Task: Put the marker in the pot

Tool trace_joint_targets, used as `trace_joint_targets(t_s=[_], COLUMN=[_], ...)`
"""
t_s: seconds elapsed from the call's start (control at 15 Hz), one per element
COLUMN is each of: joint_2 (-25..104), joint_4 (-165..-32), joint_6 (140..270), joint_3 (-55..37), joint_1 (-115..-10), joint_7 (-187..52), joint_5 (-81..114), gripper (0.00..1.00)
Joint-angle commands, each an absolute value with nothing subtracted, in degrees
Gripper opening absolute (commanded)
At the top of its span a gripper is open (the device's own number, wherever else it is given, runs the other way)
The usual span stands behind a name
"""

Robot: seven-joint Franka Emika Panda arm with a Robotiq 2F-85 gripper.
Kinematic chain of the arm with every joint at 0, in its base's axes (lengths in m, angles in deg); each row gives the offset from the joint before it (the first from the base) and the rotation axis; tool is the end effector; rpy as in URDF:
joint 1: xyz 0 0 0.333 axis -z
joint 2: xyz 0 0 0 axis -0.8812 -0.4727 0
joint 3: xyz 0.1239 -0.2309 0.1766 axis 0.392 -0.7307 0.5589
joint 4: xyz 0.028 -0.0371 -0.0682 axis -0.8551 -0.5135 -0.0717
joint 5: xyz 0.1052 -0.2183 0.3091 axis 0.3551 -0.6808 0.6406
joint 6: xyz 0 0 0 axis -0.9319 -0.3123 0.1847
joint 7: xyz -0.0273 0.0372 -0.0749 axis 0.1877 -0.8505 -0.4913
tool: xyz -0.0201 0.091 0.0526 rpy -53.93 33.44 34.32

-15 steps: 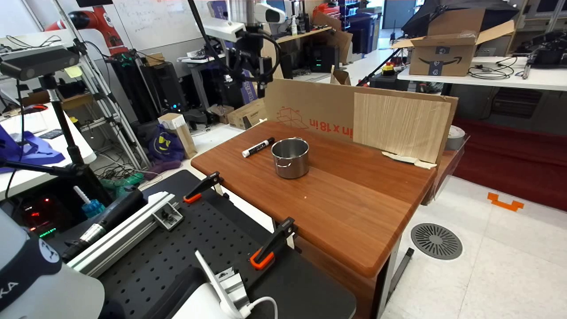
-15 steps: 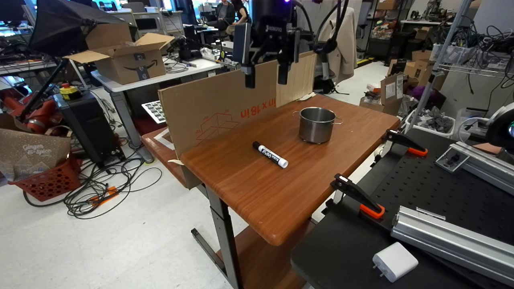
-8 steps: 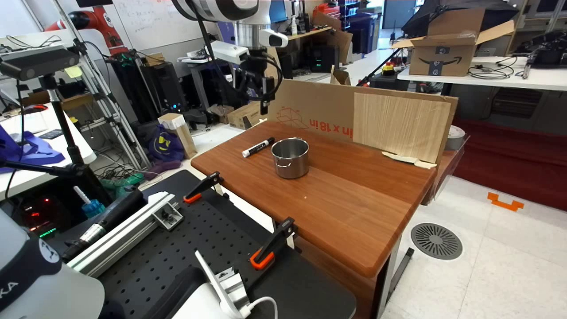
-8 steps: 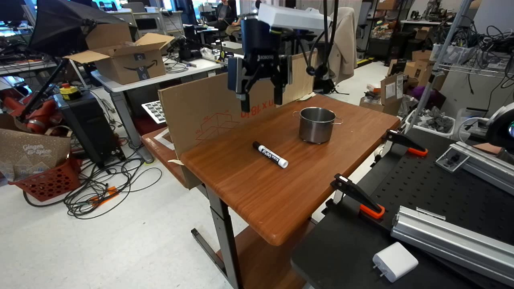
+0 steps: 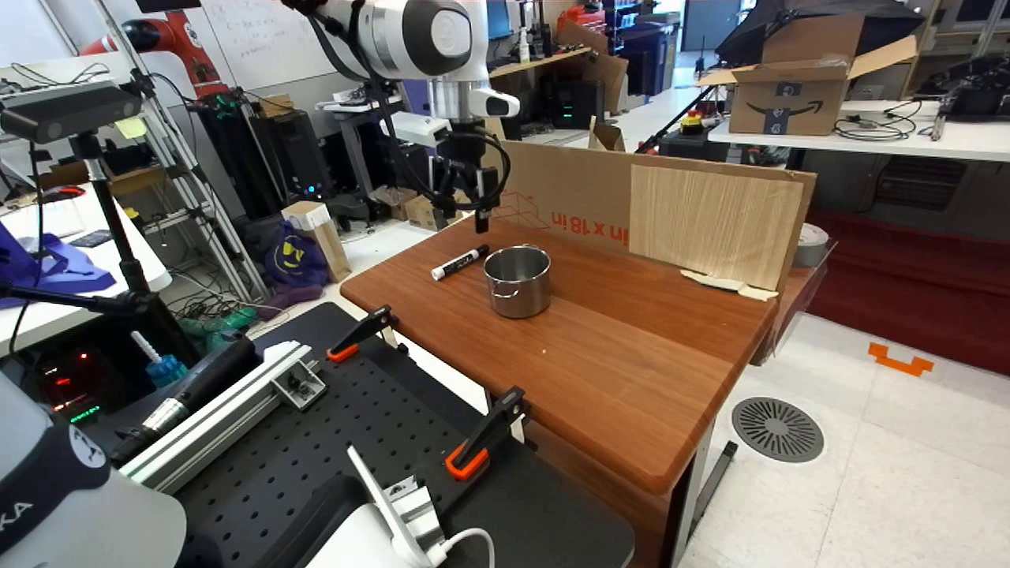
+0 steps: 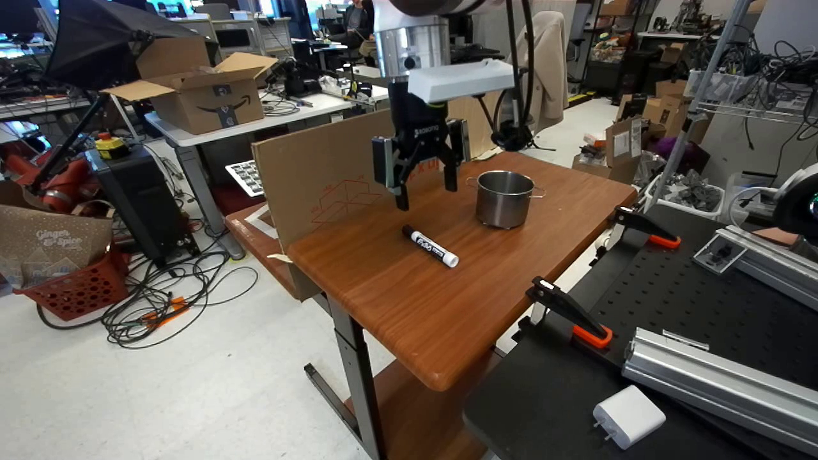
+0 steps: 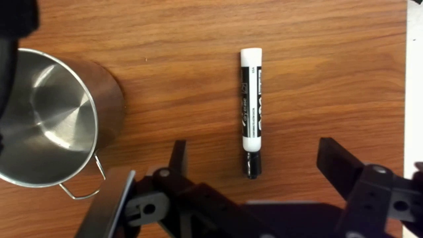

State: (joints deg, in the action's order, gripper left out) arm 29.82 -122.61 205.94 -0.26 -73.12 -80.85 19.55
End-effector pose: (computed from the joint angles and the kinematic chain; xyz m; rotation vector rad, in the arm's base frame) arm 0.5613 0.1611 0.2066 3.1329 -0.0651 -0.2168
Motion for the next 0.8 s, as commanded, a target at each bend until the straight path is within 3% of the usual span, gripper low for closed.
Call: trace_joint_targets(t_s=[0.0,0.73], joint_2=[26.8,20.0], joint_4=[-120.5,-116.2], joint_6=[208.1,210.5], joint_3=[-2.3,-3.7], joint_1=[-75.3,-77.5], joint_7=[-84.0,-84.4], joint_5=[16.5,15.0], gripper=[1.00,1.00])
